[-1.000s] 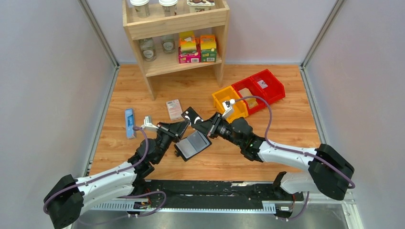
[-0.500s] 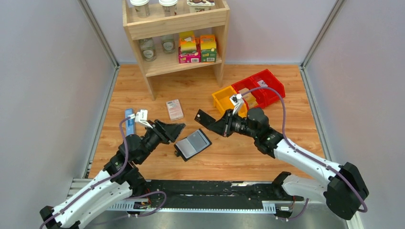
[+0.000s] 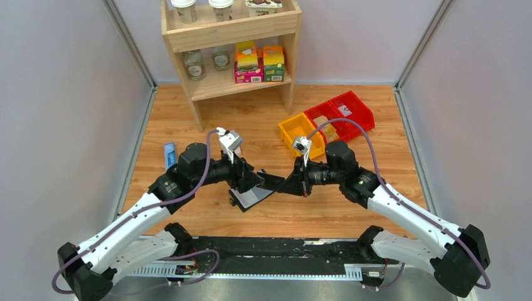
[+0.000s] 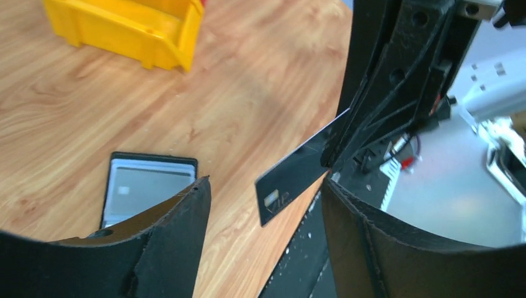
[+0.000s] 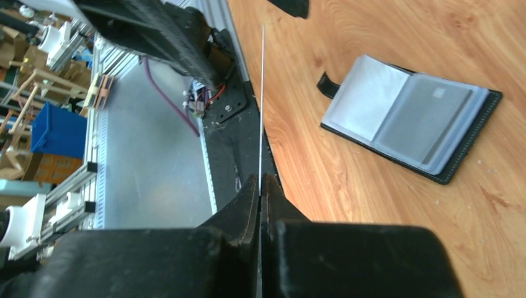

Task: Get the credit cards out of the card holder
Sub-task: Place the credit card in the storage box.

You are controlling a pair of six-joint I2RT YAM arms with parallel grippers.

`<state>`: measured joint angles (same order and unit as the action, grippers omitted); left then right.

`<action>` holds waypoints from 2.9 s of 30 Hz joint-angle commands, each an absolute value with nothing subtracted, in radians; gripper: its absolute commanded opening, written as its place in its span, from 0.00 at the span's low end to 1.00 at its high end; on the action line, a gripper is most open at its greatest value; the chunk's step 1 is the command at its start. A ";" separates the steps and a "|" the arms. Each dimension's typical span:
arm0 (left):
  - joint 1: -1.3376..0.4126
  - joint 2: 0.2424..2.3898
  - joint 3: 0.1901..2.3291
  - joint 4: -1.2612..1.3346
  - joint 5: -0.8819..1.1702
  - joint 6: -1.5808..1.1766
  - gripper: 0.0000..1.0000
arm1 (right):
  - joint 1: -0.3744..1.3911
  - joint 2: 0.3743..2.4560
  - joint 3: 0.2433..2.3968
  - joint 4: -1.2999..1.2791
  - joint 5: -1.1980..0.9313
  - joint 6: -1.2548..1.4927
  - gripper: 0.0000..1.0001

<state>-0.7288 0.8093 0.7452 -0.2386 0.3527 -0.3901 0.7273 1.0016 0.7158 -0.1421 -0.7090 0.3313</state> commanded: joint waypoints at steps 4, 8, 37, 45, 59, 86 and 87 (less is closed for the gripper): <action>-0.654 0.874 0.818 -0.216 0.751 -0.247 0.65 | 0.730 0.948 0.753 -0.124 -0.845 0.262 0.00; -0.653 0.906 0.833 -0.195 0.831 -0.238 0.47 | 0.730 0.946 0.752 -0.121 -0.867 0.255 0.00; -0.683 0.785 0.416 0.689 0.302 -0.966 0.00 | 0.727 0.916 0.354 0.885 -0.350 0.908 0.74; -0.703 0.811 0.399 0.742 0.264 -1.000 0.00 | 0.729 1.040 0.387 1.017 -0.357 0.971 0.69; -0.727 0.879 0.377 0.808 0.236 -1.043 0.00 | 0.732 1.072 0.417 1.043 -0.319 0.966 0.37; -0.726 0.483 0.870 -0.860 -0.410 -0.551 0.79 | 0.264 1.162 0.682 0.104 -0.228 0.793 0.00; -0.726 0.479 0.864 -0.871 -0.407 -0.564 0.79 | 0.255 1.199 0.705 0.095 -0.239 0.781 0.00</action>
